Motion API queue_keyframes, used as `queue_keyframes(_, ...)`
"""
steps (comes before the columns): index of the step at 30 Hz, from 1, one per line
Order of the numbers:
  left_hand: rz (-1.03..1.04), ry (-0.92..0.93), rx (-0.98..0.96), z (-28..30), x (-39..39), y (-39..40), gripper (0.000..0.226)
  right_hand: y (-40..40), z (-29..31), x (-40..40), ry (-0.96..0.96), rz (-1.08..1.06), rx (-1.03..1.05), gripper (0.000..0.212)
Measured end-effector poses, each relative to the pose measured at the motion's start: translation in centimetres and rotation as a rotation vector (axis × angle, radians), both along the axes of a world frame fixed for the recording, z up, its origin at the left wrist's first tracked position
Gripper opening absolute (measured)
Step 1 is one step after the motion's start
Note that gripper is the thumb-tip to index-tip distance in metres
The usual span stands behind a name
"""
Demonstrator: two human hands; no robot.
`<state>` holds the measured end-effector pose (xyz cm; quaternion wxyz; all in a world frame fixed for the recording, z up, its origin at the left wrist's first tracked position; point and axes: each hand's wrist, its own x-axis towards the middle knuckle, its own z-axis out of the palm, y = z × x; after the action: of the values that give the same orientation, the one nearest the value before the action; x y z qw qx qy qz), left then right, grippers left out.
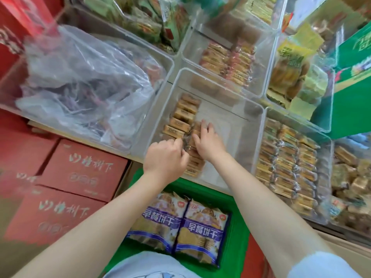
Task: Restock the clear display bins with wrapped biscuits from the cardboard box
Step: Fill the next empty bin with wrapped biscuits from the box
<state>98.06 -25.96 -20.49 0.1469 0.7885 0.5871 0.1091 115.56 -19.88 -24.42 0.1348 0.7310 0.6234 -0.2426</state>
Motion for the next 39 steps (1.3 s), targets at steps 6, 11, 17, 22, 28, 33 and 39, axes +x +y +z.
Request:
queue_keyframes(6,-0.015,-0.022,-0.048,0.1,-0.2,-0.1,0.024,-2.9,3.3,0.5,0.03,0.106,-0.004,0.058)
queue_keyframes(11,0.004,-0.174,-0.087,1.3,1.1,-2.1,0.018,-8.7,11.0,3.7,0.351,-0.041,0.163,0.031)
queue_keyframes(17,-0.214,-0.297,-0.22,7.5,11.9,-12.7,0.019,-22.3,19.5,13.8,0.388,-0.226,0.681,0.021)
queue_keyframes(22,-0.416,-0.376,-0.322,11.4,23.4,-21.2,0.021,-33.9,23.4,25.4,0.247,-0.546,0.975,0.019)
queue_keyframes(28,-0.591,-0.481,-0.213,13.3,35.0,-29.4,0.042,-43.7,20.6,38.0,0.119,-0.796,0.665,0.023)
queue_keyframes(33,-0.657,-0.355,-0.026,13.4,41.3,-32.4,0.037,-46.5,16.0,44.8,0.042,-0.83,0.399,0.023)
queue_keyframes(39,-0.618,-0.165,-0.029,13.6,42.1,-31.2,0.042,-44.2,9.6,49.5,0.081,-0.748,0.106,0.061)
